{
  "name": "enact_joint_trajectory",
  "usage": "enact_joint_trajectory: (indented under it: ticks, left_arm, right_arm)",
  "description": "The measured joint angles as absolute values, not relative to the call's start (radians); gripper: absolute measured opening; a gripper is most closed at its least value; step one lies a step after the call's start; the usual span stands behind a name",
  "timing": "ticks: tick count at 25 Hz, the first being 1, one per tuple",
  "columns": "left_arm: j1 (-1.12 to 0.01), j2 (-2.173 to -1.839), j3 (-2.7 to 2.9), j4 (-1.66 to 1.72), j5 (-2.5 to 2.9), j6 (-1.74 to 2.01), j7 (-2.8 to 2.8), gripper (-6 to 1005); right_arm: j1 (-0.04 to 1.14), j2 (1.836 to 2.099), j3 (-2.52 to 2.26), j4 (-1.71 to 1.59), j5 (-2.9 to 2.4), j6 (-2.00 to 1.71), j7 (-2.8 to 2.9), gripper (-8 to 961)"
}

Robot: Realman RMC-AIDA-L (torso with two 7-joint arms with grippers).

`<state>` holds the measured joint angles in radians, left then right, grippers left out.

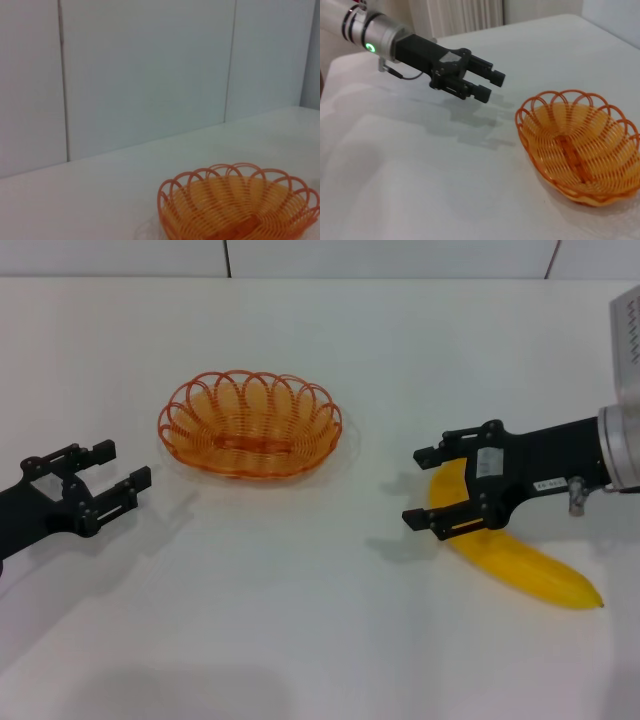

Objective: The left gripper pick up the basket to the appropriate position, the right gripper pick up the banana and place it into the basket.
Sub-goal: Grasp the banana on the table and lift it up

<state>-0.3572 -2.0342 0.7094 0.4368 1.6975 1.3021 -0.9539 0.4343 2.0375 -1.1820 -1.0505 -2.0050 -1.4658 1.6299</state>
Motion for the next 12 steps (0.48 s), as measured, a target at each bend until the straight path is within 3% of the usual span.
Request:
enact_joint_trajectory:
  ticks: [12]
  left_arm:
    - [-0.358,-2.035,0.706,0.426,1.695,1.291,-0.946,616]
  right_arm:
    - [0.298,2.044,-1.346,-1.488,-2.246,-1.461,2.026,820]
